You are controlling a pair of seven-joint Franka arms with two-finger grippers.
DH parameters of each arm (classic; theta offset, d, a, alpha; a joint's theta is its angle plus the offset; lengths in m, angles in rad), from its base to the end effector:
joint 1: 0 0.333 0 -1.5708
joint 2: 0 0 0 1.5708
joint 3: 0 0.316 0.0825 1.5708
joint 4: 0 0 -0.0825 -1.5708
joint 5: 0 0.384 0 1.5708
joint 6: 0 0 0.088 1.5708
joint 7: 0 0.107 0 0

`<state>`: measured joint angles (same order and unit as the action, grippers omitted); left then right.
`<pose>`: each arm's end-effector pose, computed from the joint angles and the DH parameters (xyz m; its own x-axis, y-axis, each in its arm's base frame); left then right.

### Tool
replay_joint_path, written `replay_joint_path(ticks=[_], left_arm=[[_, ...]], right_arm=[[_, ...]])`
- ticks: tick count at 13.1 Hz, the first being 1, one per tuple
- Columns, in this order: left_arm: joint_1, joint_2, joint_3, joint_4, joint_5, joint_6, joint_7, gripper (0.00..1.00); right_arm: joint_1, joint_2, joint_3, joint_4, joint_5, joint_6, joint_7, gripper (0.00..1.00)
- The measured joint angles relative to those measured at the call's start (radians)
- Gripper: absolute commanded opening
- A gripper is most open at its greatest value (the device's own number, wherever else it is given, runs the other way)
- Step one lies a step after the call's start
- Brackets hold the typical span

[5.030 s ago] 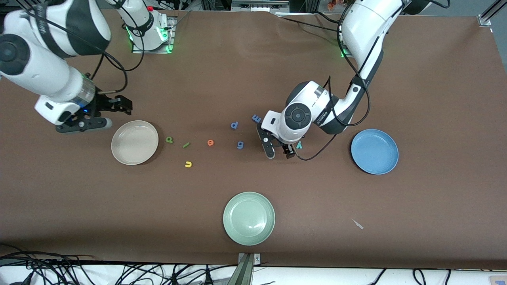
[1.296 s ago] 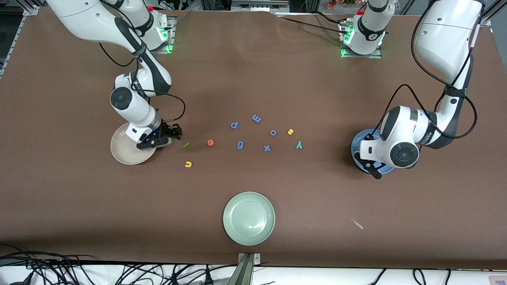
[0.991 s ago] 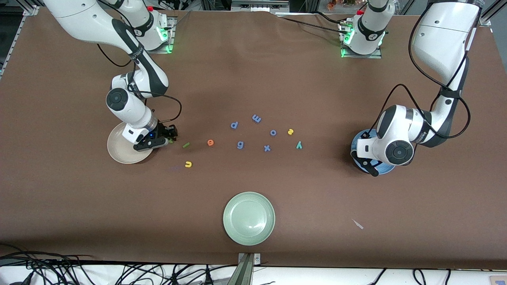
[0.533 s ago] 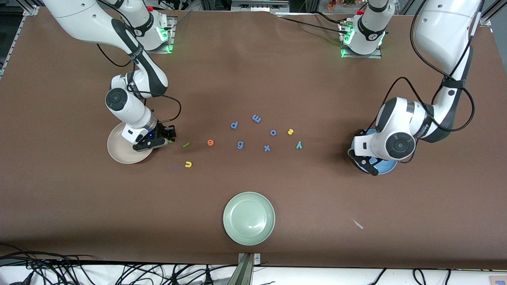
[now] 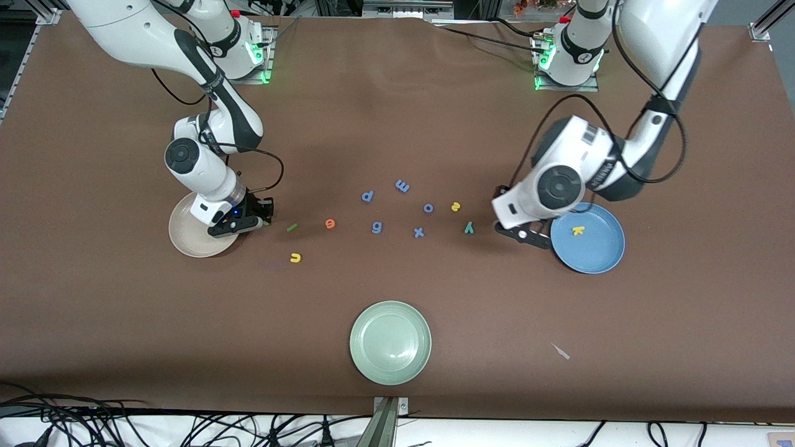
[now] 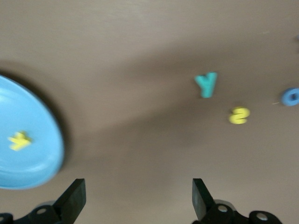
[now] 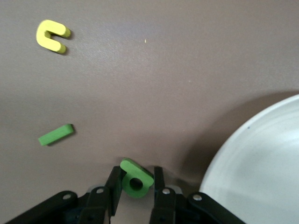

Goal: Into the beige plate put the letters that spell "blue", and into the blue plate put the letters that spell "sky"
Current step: 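Grasp the yellow z with the left gripper while the right gripper places the p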

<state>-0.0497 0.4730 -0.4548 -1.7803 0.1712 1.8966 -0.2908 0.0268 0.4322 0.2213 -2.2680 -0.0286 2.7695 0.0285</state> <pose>0.5533 -0.2693 0.2925 0.9170 -0.2611 -0.3017 -0.2811 -0.9594 -0.0242 0.5250 0.1379 0.1786 0.9731 0.2168 0.0782 0.2230 -0.9714 -0.0818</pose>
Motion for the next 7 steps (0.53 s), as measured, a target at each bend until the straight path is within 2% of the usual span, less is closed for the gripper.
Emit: replay_joint_path(ticks=[2, 7], left_arm=[[-0.059, 0.014, -0.013, -0.003, 0.000, 0.050, -0.104, 0.99], [-0.162, 0.133, -0.011, -0.005, 0.007, 0.201, -0.140, 0.78]], right_arm=[[0.000, -0.002, 0.000, 0.000, -0.001, -0.012, -0.001, 0.24], [-0.015, -0.100, -0.001, 0.010, -0.010, -0.110, -0.076, 0.24]])
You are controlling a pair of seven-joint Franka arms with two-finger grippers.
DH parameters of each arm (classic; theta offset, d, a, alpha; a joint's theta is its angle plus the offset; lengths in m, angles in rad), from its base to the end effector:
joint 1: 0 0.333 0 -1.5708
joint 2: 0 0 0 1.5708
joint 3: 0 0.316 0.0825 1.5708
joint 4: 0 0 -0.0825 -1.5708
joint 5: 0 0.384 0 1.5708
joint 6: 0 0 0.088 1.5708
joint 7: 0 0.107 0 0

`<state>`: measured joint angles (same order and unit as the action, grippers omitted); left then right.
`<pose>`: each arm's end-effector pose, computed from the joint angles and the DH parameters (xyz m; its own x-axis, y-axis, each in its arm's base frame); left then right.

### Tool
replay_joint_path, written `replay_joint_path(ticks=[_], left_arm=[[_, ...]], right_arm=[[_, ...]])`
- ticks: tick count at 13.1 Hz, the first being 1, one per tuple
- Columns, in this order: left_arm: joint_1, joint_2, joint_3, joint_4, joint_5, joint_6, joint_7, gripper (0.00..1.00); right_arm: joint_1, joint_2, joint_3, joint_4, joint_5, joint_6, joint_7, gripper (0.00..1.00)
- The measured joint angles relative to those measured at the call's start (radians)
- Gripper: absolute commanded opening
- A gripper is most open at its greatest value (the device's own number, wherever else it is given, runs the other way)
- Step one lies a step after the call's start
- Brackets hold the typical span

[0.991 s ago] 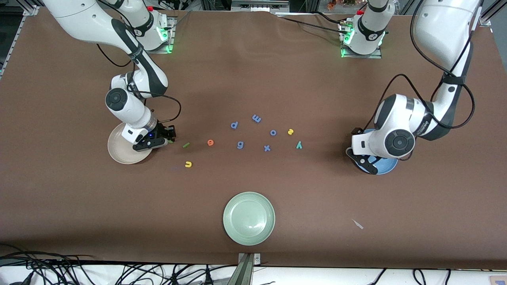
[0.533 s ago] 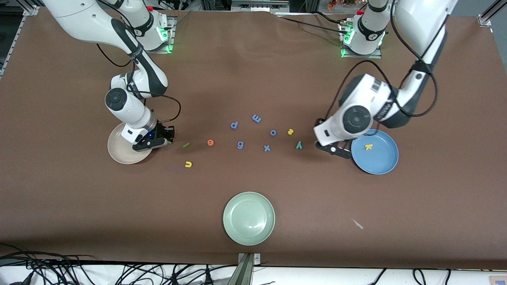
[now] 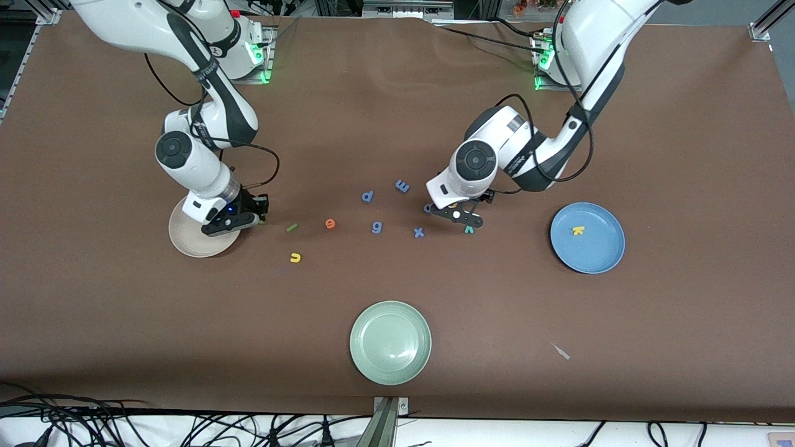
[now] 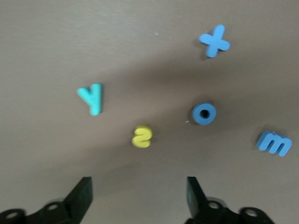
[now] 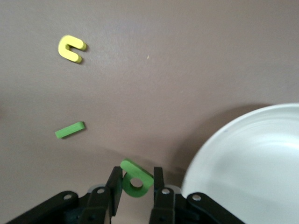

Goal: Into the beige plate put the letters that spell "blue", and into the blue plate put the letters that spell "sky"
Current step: 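Grasp the yellow z with the left gripper while the right gripper places the p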

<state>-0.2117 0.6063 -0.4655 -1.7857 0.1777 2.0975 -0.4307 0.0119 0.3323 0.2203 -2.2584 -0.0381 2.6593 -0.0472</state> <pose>0.5079 -0.3732 0.2271 0.9208 -0.2997 -0.2495 -0.3027 -0.9527 0.0273 0.5331 0.1286 0.2245 0.9534 0.2909 0.0802 0.2952 -0.9543 -0.0474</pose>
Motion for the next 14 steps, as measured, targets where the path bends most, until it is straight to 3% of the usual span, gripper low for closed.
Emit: replay_joint_path(ticks=[1, 2, 3, 4, 7, 10, 14], left_arm=[[-0.004, 0.021, 0.000, 0.000, 0.004, 0.026, 0.000, 0.71], [-0.004, 0.039, 0.001, 0.000, 0.019, 0.051, 0.001, 0.68], [-0.004, 0.054, 0.002, 0.000, 0.041, 0.068, 0.002, 0.67], [-0.004, 0.064, 0.003, 0.000, 0.062, 0.075, 0.002, 0.67], [-0.004, 0.074, 0.006, 0.001, 0.078, 0.094, 0.003, 0.65], [-0.005, 0.086, 0.006, 0.001, 0.078, 0.106, 0.004, 0.54], [-0.005, 0.099, 0.006, 0.001, 0.078, 0.112, 0.004, 0.49]], right_arm=[[-0.023, -0.017, -0.001, 0.000, -0.002, -0.017, -0.053, 0.24], [-0.055, -0.026, -0.002, 0.000, -0.005, -0.023, -0.116, 0.31], [-0.094, -0.027, -0.004, -0.001, -0.007, -0.025, -0.179, 0.60], [-0.127, -0.026, -0.006, -0.004, -0.007, -0.027, -0.227, 0.68], [-0.153, -0.024, -0.005, -0.011, -0.009, -0.034, -0.212, 0.68], [-0.138, -0.023, 0.033, -0.013, -0.009, -0.052, -0.064, 0.68], [0.029, 0.040, 0.050, -0.004, -0.011, 0.012, 0.253, 0.68]])
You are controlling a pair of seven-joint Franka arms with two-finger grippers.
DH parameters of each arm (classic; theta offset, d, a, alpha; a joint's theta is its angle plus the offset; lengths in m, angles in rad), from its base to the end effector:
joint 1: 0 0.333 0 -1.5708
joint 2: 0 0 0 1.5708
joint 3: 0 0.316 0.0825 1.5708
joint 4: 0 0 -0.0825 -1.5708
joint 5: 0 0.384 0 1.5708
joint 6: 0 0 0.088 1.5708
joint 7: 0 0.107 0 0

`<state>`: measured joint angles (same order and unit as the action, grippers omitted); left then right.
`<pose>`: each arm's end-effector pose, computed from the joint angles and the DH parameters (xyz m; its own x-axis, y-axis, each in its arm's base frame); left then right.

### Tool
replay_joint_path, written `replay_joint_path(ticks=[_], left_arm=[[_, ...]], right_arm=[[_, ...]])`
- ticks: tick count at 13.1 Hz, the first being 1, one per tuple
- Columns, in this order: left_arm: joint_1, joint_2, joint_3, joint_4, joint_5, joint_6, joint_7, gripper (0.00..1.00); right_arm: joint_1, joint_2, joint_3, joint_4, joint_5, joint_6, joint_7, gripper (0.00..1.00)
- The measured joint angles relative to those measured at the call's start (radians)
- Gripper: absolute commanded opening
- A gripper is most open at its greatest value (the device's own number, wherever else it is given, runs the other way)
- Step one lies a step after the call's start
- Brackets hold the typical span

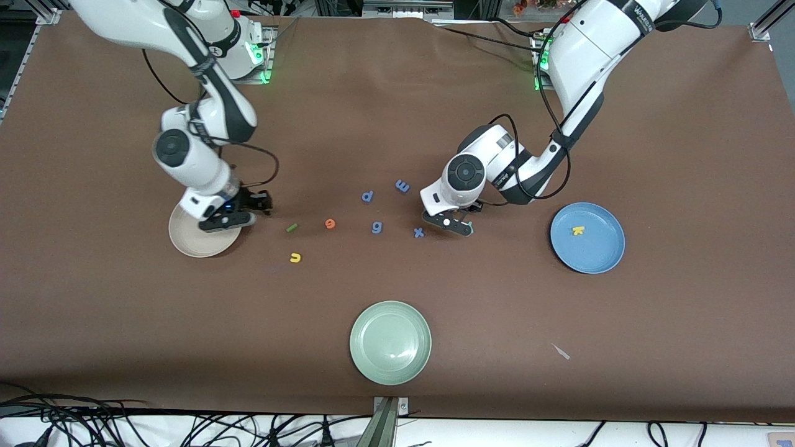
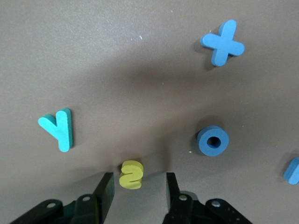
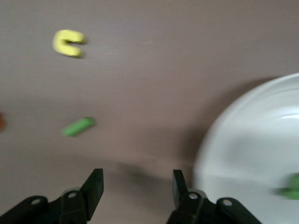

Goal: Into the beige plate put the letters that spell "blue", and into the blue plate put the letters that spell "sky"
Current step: 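Grasp the yellow z with the left gripper while the right gripper places the p, then drop the z into the blue plate while the right gripper places the green l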

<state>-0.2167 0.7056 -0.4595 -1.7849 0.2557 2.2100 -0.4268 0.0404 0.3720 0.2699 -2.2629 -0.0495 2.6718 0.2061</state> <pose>0.5083 -0.3765 0.1760 0.9131 -0.3445 -0.2179 -0.3456 -0.9377 0.0342 0.5165 0.1702 0.2054 0.9914 0.1258 0.0368 0.1284 -0.9884 -0.0816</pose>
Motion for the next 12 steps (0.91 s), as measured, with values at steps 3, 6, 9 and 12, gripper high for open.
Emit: replay_joint_path(ticks=[3, 6, 9, 12], left_arm=[[0.000, 0.008, 0.000, -0.001, 0.016, 0.001, 0.001, 0.22], [0.000, 0.009, -0.002, 0.001, 0.059, 0.003, 0.001, 0.00], [0.000, 0.009, -0.002, 0.001, 0.059, 0.003, 0.001, 0.00], [0.009, -0.005, -0.001, 0.014, 0.060, -0.013, 0.001, 0.00]], right_arm=[[0.120, 0.055, 0.001, 0.053, -0.001, 0.015, 0.198, 0.68], [0.131, 0.079, -0.006, 0.099, -0.003, 0.015, 0.223, 0.66], [0.130, 0.081, -0.026, 0.115, -0.005, 0.015, 0.236, 0.67], [0.130, 0.091, -0.055, 0.129, -0.005, 0.015, 0.287, 0.66]])
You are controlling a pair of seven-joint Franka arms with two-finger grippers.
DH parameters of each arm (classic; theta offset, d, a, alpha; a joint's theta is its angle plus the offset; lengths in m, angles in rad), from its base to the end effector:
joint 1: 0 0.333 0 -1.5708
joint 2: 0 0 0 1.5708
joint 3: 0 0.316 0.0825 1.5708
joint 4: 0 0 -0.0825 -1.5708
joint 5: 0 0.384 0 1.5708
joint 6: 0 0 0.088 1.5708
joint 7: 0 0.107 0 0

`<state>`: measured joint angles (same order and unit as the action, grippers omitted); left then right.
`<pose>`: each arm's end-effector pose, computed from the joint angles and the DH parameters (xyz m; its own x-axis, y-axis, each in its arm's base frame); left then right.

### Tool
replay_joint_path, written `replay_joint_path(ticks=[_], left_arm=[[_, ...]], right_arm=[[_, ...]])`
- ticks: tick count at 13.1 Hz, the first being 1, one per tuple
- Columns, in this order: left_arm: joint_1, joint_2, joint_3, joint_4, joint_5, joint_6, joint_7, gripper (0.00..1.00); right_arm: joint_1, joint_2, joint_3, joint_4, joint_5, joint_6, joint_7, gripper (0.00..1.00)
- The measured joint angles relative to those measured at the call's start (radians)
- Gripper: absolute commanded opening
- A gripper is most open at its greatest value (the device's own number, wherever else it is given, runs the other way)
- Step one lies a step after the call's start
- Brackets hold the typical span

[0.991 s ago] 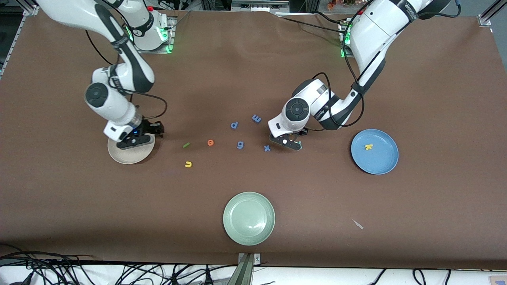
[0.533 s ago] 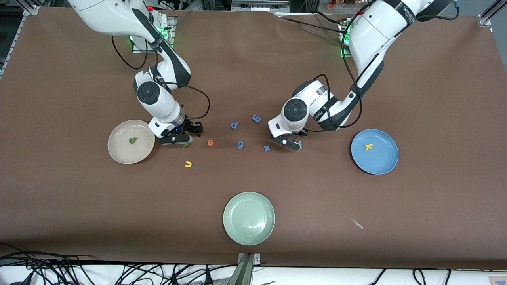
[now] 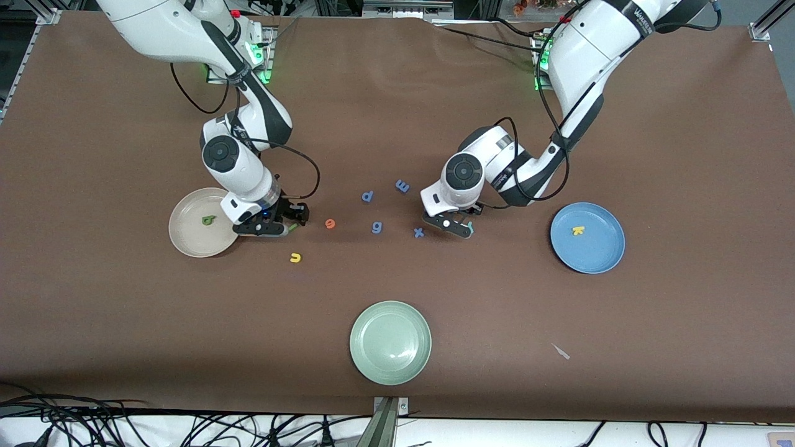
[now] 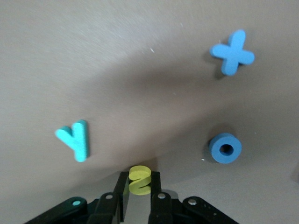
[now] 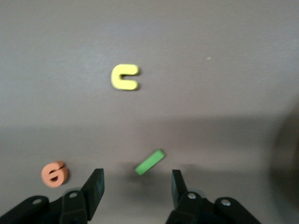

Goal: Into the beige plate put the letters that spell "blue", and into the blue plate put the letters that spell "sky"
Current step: 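Drop the z into the blue plate while the right gripper places the green l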

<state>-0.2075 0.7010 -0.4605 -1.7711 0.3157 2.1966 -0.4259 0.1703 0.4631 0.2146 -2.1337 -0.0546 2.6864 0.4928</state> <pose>0.5173 -0.3714 0.1827 0.9091 -0.3694 -0.1925 -0.3772 -0.9261 -0.0043 0.5399 0.2204 0.2006 0.9942 -0.0897 0.0586 -0.0831 -0.9908 -0.1068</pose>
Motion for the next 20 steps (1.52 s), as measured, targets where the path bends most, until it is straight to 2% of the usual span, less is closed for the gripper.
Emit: replay_joint_path(ticks=[3, 5, 7, 9, 11, 14, 16, 17, 18, 19, 20], left_arm=[[0.026, -0.082, 0.001, 0.020, 0.000, -0.132, 0.000, 0.00], [0.080, -0.141, 0.001, 0.020, 0.000, -0.227, 0.036, 0.00], [0.171, -0.169, 0.004, 0.020, 0.000, -0.287, 0.175, 0.01], [0.269, -0.174, 0.006, 0.015, 0.000, -0.308, 0.319, 0.03], [0.355, -0.173, 0.011, -0.006, 0.000, -0.313, 0.432, 0.03], [0.451, -0.145, 0.017, -0.032, 0.003, -0.310, 0.508, 0.03], [0.471, -0.103, 0.017, -0.034, 0.029, -0.287, 0.509, 0.06], [0.469, -0.088, 0.016, -0.032, 0.034, -0.271, 0.507, 0.14], [0.463, -0.078, 0.014, -0.029, 0.034, -0.252, 0.506, 0.50], [0.459, -0.071, 0.013, -0.029, 0.034, -0.227, 0.506, 1.00], [0.459, -0.064, 0.013, -0.029, 0.034, -0.211, 0.506, 1.00]], right_arm=[[0.006, 0.031, -0.009, 0.023, -0.002, 0.000, 0.082, 0.66], [0.017, 0.051, -0.009, 0.035, -0.004, 0.001, 0.119, 0.66], [0.020, 0.060, -0.009, 0.041, -0.004, 0.001, 0.127, 0.62], [0.020, 0.062, -0.015, 0.043, -0.007, 0.001, 0.127, 0.62], [0.020, 0.063, -0.025, 0.043, -0.010, 0.001, 0.127, 0.57], [0.020, 0.066, -0.027, 0.043, -0.011, 0.000, 0.127, 0.38], [0.020, 0.066, -0.028, 0.043, -0.012, 0.000, 0.127, 0.18], [0.020, 0.065, -0.030, 0.043, -0.013, 0.000, 0.127, 0.10], [0.020, 0.065, -0.030, 0.043, -0.013, 0.000, 0.127, 0.02], [0.020, 0.065, -0.031, 0.043, -0.015, 0.000, 0.127, 0.00], [0.020, 0.065, -0.031, 0.043, -0.018, 0.000, 0.127, 0.00]])
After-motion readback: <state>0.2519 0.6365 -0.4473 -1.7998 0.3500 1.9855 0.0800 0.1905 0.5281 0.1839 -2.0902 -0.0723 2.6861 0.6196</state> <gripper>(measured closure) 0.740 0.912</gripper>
